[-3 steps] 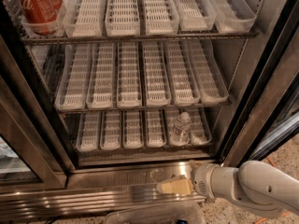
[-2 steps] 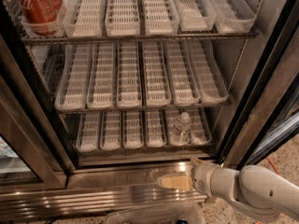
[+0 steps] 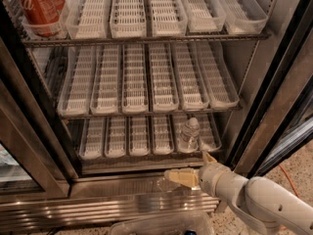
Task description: Pick water bottle from bottom shelf of fridge
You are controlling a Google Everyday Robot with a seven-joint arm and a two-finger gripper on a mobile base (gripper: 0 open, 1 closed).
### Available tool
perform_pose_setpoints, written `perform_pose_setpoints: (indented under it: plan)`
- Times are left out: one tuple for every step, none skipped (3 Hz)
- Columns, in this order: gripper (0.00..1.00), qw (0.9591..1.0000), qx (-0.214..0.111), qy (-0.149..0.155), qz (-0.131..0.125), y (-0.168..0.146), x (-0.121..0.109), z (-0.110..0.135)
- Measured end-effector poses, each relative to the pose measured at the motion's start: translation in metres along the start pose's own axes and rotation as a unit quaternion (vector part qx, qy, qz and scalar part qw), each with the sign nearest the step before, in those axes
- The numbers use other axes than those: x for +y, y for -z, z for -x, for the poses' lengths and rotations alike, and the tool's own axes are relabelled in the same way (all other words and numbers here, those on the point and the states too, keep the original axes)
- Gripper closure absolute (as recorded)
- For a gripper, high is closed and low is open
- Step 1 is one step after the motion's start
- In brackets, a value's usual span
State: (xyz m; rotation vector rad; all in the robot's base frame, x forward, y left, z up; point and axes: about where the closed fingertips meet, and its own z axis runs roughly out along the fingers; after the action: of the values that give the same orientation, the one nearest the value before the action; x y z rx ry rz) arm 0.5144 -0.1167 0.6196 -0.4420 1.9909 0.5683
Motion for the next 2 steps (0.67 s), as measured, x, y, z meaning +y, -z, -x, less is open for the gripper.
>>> perform_pose_setpoints:
  plan:
    - [0.00,0.9992,-0.030,0.012,-0.022,-0.013,-0.014,0.011]
    - [0.00,0.9978,-0.049,0.020,-0.039,-0.024,-0.028,0.018]
